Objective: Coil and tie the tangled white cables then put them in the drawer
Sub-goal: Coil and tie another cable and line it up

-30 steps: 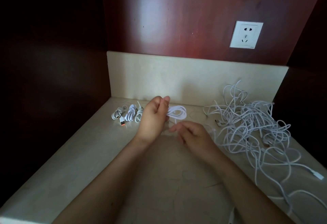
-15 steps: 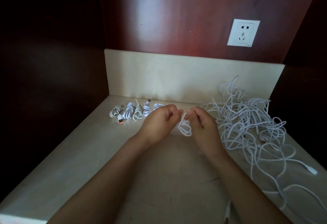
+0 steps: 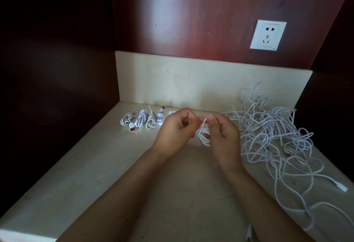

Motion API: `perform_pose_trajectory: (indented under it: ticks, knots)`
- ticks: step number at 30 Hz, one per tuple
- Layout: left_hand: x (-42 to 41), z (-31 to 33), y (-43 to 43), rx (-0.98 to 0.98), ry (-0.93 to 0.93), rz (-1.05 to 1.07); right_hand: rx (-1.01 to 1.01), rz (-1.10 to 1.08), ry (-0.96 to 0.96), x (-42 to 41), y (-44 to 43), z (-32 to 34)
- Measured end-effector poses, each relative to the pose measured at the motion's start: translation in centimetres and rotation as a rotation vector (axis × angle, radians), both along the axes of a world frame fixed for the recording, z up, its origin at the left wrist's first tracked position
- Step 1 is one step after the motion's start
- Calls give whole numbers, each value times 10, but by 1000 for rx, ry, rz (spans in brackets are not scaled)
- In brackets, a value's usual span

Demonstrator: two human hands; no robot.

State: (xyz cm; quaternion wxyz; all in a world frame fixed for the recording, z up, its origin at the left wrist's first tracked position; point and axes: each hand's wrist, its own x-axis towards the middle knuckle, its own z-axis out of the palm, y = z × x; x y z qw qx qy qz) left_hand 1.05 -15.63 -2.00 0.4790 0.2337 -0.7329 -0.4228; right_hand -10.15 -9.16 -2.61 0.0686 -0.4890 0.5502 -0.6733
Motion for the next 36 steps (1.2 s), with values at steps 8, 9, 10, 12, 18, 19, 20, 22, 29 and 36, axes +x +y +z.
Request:
perform_pose_trajectory:
  ticks: [8,9,10,12,18,19,20,22,29,36]
  knots:
    - [0,8,4,57,134,-77,159,322,-307,0,9,15]
    - [-1,10,6,89,154,-95,169,336,-327,-1,9,15]
    - [-2,12,9,123,180,-108,167,334,-310,-1,9,14]
    - [-2,16,12,156,232,-89,150,321,-196,-1,8,11]
    - [5,18,3,156,329,133,301,218,422,11,7,-9]
    - [6,17,1,143,315,160,326,193,519,11,8,-11]
    - [8,15,-1,124,291,186,321,172,584,12,10,-10]
    - [11,9,-9,63,203,237,271,133,629,11,13,-6]
    - [11,-4,-15,-160,-148,294,119,89,324,5,16,3]
    - [6,5,-3,-33,52,-28,81,198,-55,-12,5,9]
